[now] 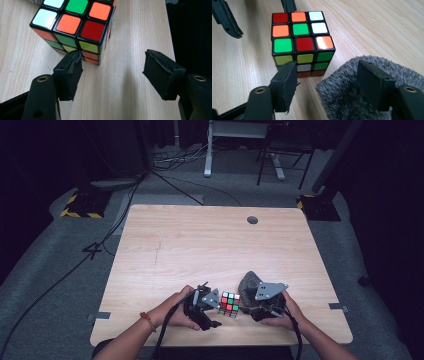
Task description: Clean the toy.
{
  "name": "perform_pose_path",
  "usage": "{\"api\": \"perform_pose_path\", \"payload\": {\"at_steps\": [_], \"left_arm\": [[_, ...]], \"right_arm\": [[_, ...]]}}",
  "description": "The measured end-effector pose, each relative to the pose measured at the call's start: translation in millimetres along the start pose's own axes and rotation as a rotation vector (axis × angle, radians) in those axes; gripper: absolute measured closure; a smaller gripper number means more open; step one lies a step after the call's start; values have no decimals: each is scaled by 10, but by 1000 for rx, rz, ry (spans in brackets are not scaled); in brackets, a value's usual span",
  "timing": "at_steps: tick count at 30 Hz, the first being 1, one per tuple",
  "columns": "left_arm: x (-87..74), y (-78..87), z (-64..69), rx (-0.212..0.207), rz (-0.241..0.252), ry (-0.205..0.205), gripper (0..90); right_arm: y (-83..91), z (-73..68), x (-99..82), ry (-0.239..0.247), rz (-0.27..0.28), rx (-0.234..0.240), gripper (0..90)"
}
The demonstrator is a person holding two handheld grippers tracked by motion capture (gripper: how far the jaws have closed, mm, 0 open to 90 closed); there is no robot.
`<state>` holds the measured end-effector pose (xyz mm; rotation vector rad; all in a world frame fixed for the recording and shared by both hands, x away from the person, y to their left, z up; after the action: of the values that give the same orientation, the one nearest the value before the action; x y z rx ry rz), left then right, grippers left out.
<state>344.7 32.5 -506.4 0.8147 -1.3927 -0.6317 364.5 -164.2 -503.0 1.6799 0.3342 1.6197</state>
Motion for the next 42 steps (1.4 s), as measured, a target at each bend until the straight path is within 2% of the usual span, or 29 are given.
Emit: {"api": "perform_pose_path", "payload": {"at_steps": [2, 4, 5, 7, 9, 12, 15, 18, 20, 24, 27, 32, 38, 40, 42], "left_arm": [[1, 21, -91, 56, 25, 39, 219], [9, 36, -185, 71, 66, 83, 184], [17, 40, -227, 71, 76, 91, 147], [35, 7, -286, 62, 68, 68, 163], [75, -49, -321, 42, 76, 62, 164], [130, -140, -327, 16, 70, 14, 158], [157, -223, -324, 0, 63, 5, 163], [160, -260, -295, -23, 70, 14, 179], [155, -280, -278, -14, 71, 8, 231], [135, -294, -264, -15, 63, 15, 217], [122, -295, -254, -14, 65, 16, 208], [117, -294, -264, -20, 59, 7, 182], [69, -255, -289, -34, 69, 44, 236], [68, -255, -292, -37, 67, 29, 232], [56, -246, -283, -56, 60, 33, 219]], "right_arm": [[-6, 9, -7, 6, -3, -4, 339], [-17, 20, -14, 5, -8, -7, 344], [-23, 27, -16, 3, -10, -11, 346], [-37, 38, -20, 5, -14, -11, 347], [-53, 41, -21, 7, -20, -10, 347], [-64, 50, -16, 17, -19, -8, 347], [-68, 49, -14, 9, -17, -3, 347], [-87, 25, -23, 14, -23, 7, 346], [-118, 6, -40, 25, -37, 7, 346], [-130, -20, -20, 28, -23, 8, 344], [-104, -20, 22, 4, 10, 9, 346], [-116, -44, 79, 42, -1, 5, 341], [-101, -9, 111, 21, 20, -22, 348], [-105, -15, 126, 28, 16, -19, 350], [-107, -27, 149, 35, 20, -16, 350]]}}
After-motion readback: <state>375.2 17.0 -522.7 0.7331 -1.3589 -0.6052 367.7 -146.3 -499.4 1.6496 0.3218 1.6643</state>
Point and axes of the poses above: each handheld gripper's, and its own axes: y roughly backward along the jaws, x roughly out of its top, z roughly to its right, the point moved 5 cm from there along -y, roughly forward along the jaws, and after that the axes turned 2 degrees about x, right-handed, at the moved point
